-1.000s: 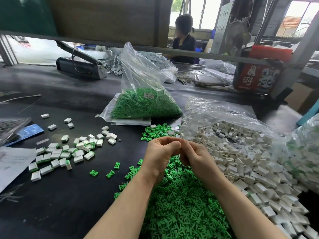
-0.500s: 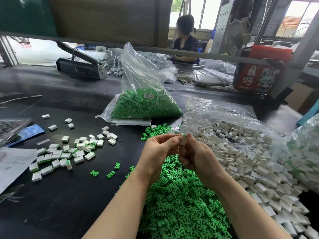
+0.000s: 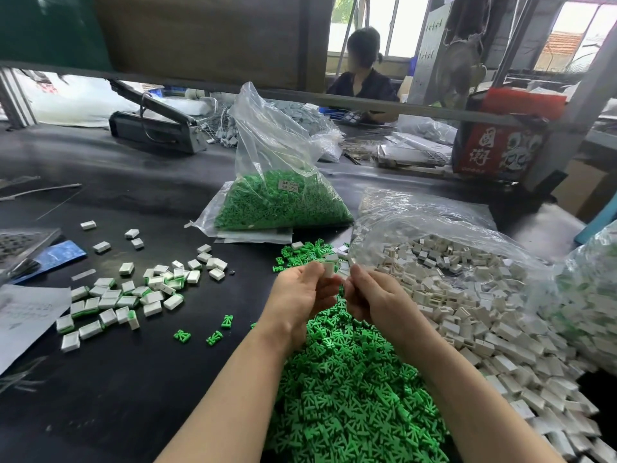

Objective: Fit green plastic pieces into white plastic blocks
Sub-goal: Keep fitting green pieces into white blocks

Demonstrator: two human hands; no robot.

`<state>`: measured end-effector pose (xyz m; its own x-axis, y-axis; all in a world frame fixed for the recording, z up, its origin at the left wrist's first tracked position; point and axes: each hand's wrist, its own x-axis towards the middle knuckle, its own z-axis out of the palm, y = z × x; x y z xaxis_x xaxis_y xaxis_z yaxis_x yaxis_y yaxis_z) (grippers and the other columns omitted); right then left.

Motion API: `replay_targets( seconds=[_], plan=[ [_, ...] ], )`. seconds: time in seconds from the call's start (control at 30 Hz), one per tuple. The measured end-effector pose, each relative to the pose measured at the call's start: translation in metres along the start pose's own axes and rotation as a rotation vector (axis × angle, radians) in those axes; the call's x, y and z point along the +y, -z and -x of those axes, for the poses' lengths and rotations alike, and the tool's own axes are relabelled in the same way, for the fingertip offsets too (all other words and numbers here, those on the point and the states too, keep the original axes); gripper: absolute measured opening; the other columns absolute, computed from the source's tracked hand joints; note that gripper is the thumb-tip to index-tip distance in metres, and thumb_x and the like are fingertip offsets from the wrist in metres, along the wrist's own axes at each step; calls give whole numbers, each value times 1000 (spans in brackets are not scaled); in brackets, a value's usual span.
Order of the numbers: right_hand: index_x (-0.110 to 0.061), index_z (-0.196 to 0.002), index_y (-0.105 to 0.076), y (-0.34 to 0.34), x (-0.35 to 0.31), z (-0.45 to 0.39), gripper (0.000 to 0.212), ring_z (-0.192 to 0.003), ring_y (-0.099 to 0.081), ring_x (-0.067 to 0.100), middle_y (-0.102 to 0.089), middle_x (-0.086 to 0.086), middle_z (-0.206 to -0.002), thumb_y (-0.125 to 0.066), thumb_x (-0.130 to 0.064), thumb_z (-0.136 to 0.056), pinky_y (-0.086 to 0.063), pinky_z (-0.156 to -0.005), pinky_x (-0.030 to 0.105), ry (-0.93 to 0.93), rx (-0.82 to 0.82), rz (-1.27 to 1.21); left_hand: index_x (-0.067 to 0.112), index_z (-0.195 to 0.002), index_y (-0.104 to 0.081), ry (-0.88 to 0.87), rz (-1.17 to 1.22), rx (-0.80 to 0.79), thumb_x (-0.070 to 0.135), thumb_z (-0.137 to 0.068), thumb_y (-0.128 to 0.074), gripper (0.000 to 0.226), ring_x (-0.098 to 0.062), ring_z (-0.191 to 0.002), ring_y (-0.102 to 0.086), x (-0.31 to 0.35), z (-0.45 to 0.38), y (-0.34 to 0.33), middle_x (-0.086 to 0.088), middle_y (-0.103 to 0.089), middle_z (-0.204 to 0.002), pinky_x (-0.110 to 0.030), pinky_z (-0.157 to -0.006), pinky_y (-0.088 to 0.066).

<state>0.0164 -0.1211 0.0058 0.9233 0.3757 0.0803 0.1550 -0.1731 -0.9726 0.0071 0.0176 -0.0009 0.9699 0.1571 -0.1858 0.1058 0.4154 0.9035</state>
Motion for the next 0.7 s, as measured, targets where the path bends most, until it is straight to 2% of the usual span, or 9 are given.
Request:
replay_targets(
  seconds=[0.1, 0.17, 0.3, 0.4, 0.47, 0.5, 0.6, 0.7],
  plan=[
    [-11, -72, -55, 5, 2, -1, 42, -48, -42, 10, -50, -3, -54, -38, -32, -105, -37, -50, 19, -5, 11, 136, 4, -83, -62, 125, 157, 133, 17, -101, -48, 26, -8, -45, -63, 9, -7, 13, -5, -72, -63, -20, -43, -53],
    [-13, -70, -55, 7, 4, -2, 42, -45, -40, 7, -50, -4, -53, -40, -32, -104, -35, -48, 21, -34, 21, 210, 1, -81, -63, 167, 315, 183, 14, -101, -47, 29, -8, -43, -63, 17, -12, 27, -6, -71, -60, -20, -40, -52],
    [-12, -70, -56, 11, 7, -3, 41, -42, -38, 5, -51, 1, -57, -43, -32, -103, -33, -46, 23, -72, 44, 281, 3, -78, -61, 178, 623, 292, 17, -103, -46, 33, -8, -44, -65, 28, -19, 59, -4, -68, -55, -19, -45, -55],
    [-13, -72, -59, 16, 7, -4, 39, -44, -40, 8, -53, -1, -57, -46, -33, -102, -35, -49, 27, -96, 86, 350, 5, -79, -59, 119, 767, 366, 18, -106, -38, 37, -7, -45, -65, 33, -23, 78, -1, -67, -51, -18, -50, -54],
    [-15, -73, -61, 20, 8, -4, 35, -43, -40, 7, -54, -3, -56, -48, -33, -102, -35, -48, 27, -101, 121, 399, 6, -79, -58, 69, 843, 414, 16, -107, -32, 40, -7, -56, -67, 37, -25, 85, 0, -66, -51, -17, -59, -55],
    [-16, -75, -62, 23, 8, -4, 33, -41, -39, 6, -54, -5, -55, -49, -32, -101, -35, -46, 25, -101, 138, 414, 6, -79, -58, 44, 879, 434, 14, -108, -29, 41, -6, -69, -68, 38, -25, 88, 0, -67, -55, -17, -68, -55],
    [-18, -78, -63, 30, 9, -5, 28, -44, -42, 10, -59, -1, -59, -54, -34, -99, -38, -48, 28, -79, 216, 523, 6, -83, -58, -45, 996, 485, 14, -108, -21, 45, -7, -104, -64, 41, -25, 96, 0, -65, -81, -18, -91, -51],
    [-25, -74, -60, 37, 7, -6, 22, -50, -50, 9, -63, -5, -68, -61, -32, -95, -48, -52, 30, -31, 287, 704, 5, -94, -57, -146, 1116, 510, 22, -109, -19, 44, -12, -113, -64, 42, -22, 100, -1, -68, -102, -23, -94, -52]
  ],
)
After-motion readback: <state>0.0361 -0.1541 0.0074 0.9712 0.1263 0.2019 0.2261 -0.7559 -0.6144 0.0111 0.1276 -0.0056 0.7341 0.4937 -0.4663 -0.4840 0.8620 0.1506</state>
